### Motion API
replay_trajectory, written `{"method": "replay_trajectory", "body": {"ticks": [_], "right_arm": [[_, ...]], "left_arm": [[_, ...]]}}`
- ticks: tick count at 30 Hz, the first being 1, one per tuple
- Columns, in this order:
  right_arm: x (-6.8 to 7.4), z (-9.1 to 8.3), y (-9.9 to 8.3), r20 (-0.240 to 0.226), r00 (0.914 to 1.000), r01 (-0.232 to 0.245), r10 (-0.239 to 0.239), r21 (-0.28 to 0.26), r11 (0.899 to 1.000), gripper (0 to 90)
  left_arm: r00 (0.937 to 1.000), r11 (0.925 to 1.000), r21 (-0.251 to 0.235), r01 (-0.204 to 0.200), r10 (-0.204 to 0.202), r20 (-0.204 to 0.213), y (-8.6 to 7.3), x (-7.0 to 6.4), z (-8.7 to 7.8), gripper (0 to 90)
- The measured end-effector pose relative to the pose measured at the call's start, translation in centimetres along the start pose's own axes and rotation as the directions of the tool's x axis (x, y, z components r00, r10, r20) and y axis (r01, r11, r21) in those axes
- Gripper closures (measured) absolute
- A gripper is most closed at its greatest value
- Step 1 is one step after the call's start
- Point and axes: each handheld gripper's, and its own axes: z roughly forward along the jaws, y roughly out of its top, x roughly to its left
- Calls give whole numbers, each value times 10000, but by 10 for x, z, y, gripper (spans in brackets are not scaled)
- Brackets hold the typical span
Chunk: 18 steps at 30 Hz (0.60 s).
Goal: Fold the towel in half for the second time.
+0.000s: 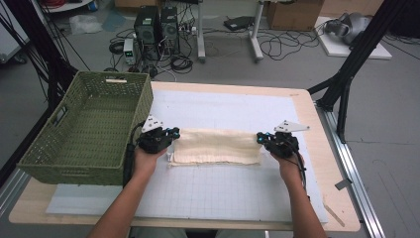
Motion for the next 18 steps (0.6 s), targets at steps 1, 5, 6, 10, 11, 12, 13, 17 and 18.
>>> {"method": "replay_trajectory", "body": {"ticks": [1,5,6,10,11,12,13,17,18], "right_arm": [[0,-1,-2,-51,10000,-4,4,39,10000,862],[4,-7,-6,-142,9998,119,-120,-37,9999,862],[5,-8,-8,-182,9998,117,-118,-44,9999,862],[9,-11,-14,-268,9995,164,-165,-35,9999,862],[10,-12,-16,-295,9995,140,-141,-12,9999,862],[11,-12,-17,-310,9994,139,-139,-8,9999,862],[12,-12,-19,-340,9992,190,-190,-8,9998,862],[17,-13,-26,-427,9985,340,-332,174,9993,862],[18,-13,-27,-454,9982,401,-390,226,9989,862]], "left_arm": [[10000,10000,1,-48,48,18,-1,-2,-1,850],[9998,9998,53,-182,182,22,-4,-4,-6,848],[9999,9998,97,-154,154,58,-5,-5,-7,847],[9995,9993,232,-299,296,120,-10,-8,-10,847],[9995,9993,254,-266,263,152,-11,-8,-11,847],[9995,9991,335,-248,242,180,-13,-9,-12,847],[9995,9988,404,-277,271,159,-15,-10,-12,847],[9994,9971,693,-322,314,121,-24,-12,-15,842],[9993,9969,709,-349,339,147,-25,-12,-15,841]]}}
